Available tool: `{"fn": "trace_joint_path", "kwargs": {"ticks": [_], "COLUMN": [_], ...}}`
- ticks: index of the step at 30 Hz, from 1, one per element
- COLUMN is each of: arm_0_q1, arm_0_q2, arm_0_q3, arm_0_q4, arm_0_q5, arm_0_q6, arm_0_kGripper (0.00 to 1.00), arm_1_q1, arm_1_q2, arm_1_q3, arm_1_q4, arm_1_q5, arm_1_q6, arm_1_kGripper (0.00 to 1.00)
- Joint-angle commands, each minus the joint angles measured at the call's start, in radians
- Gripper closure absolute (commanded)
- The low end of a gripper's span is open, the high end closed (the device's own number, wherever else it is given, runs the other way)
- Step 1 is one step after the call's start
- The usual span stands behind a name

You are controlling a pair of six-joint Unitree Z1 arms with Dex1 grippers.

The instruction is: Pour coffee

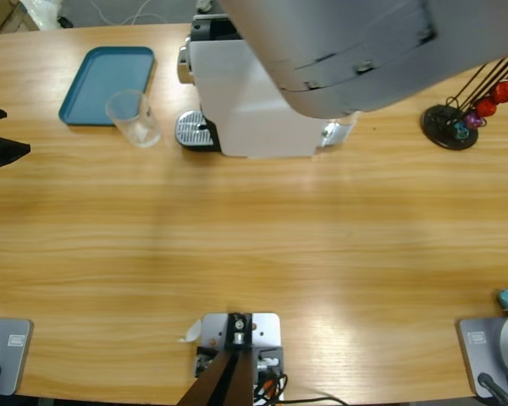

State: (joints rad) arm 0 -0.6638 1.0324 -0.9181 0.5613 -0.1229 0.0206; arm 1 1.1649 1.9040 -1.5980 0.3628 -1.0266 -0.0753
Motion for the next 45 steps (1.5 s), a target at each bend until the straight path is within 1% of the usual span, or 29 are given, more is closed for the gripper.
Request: {"fn": "trace_joint_path", "kwargs": {"ticks": [1, 6, 15, 23, 33, 45], "arm_0_q1": [-0.014, -0.016, -0.016, -0.017, -0.017, -0.019], "arm_0_q2": [0.023, 0.021, 0.018, 0.018, 0.018, 0.020], "arm_0_q3": [0.031, 0.031, 0.031, 0.031, 0.031, 0.030], "arm_0_q4": [-0.009, -0.008, -0.007, -0.007, -0.007, -0.006], "arm_0_q5": [-0.018, -0.018, -0.017, -0.017, -0.017, -0.018], "arm_0_q6": [0.009, 0.009, 0.009, 0.009, 0.009, 0.009], "arm_0_kGripper": [0.303, 0.303, 0.303, 0.303, 0.303, 0.303], "arm_1_q1": [0.030, 0.030, 0.030, 0.029, -0.016, -0.017], "arm_1_q2": [0.115, 0.147, 0.187, 0.216, 0.254, 0.275], "arm_1_q3": [-0.005, -0.023, -0.040, -0.033, -0.051, -0.002], "arm_1_q4": [-0.012, -0.012, -0.012, -0.010, -0.010, -0.008], "arm_1_q5": [0.057, 0.116, 0.173, 0.188, 0.195, 0.199], "arm_1_q6": [0.010, 0.011, 0.016, 0.042, 0.049, 0.126], "arm_1_kGripper": [1.000, 1.000, 1.000, 1.000, 1.000, 1.000]}}
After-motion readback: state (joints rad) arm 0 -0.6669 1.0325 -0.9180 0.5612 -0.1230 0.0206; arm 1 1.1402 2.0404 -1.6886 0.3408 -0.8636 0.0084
